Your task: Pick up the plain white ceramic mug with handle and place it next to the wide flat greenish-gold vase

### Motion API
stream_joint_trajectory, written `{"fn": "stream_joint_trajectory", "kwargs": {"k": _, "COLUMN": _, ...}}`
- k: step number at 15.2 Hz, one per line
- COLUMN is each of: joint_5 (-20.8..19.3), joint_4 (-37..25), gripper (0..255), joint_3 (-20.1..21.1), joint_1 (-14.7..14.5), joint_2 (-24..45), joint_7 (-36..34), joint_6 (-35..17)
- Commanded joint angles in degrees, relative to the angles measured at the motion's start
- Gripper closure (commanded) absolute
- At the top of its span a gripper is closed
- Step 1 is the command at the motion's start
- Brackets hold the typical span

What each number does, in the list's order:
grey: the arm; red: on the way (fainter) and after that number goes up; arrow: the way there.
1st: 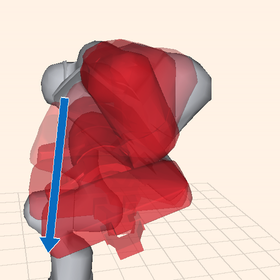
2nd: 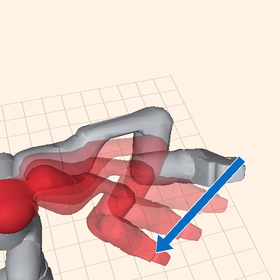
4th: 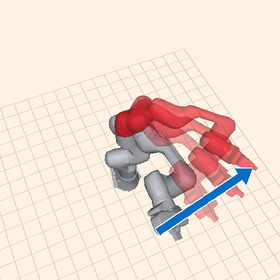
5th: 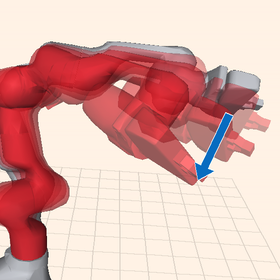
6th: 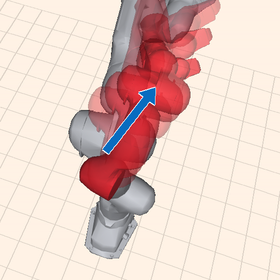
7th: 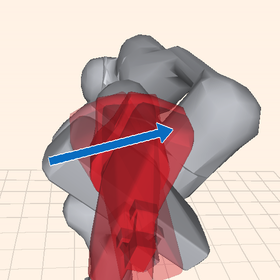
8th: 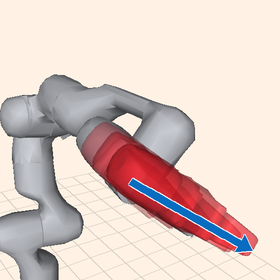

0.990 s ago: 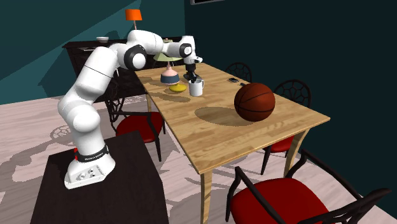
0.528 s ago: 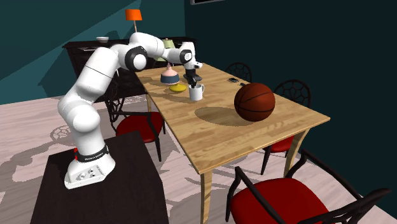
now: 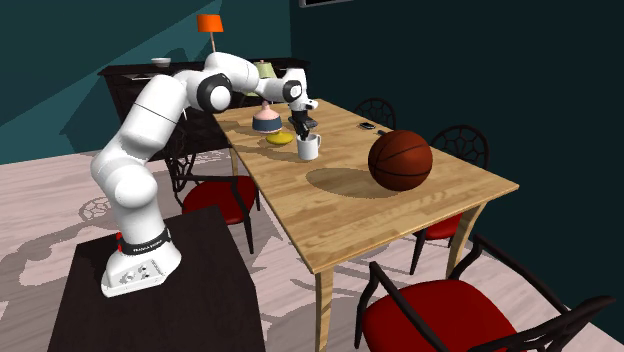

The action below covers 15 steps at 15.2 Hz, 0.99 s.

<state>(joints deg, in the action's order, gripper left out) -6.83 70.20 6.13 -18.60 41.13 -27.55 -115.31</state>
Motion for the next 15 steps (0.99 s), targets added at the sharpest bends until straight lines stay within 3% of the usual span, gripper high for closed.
{"fn": "stream_joint_trajectory", "kwargs": {"k": 1, "joint_5": 0.00, "joint_4": -0.03, "gripper": 0, "joint_3": 0.00, "joint_1": 0.00, "joint_2": -0.01, "joint_7": 0.00, "joint_6": 0.00}}
{"fn": "stream_joint_trajectory", "kwargs": {"k": 6, "joint_5": 0.00, "joint_4": 0.00, "gripper": 0, "joint_3": 0.00, "joint_1": 0.00, "joint_2": -0.02, "joint_7": 0.00, "joint_6": -0.02}}
{"fn": "stream_joint_trajectory", "kwargs": {"k": 10, "joint_5": 0.30, "joint_4": -3.26, "gripper": 0, "joint_3": 0.21, "joint_1": -0.15, "joint_2": -2.43, "joint_7": 0.24, "joint_6": 5.65}}
{"fn": "stream_joint_trajectory", "kwargs": {"k": 15, "joint_5": 0.30, "joint_4": -3.26, "gripper": 0, "joint_3": 0.21, "joint_1": -0.15, "joint_2": -2.43, "joint_7": 0.24, "joint_6": 5.65}}
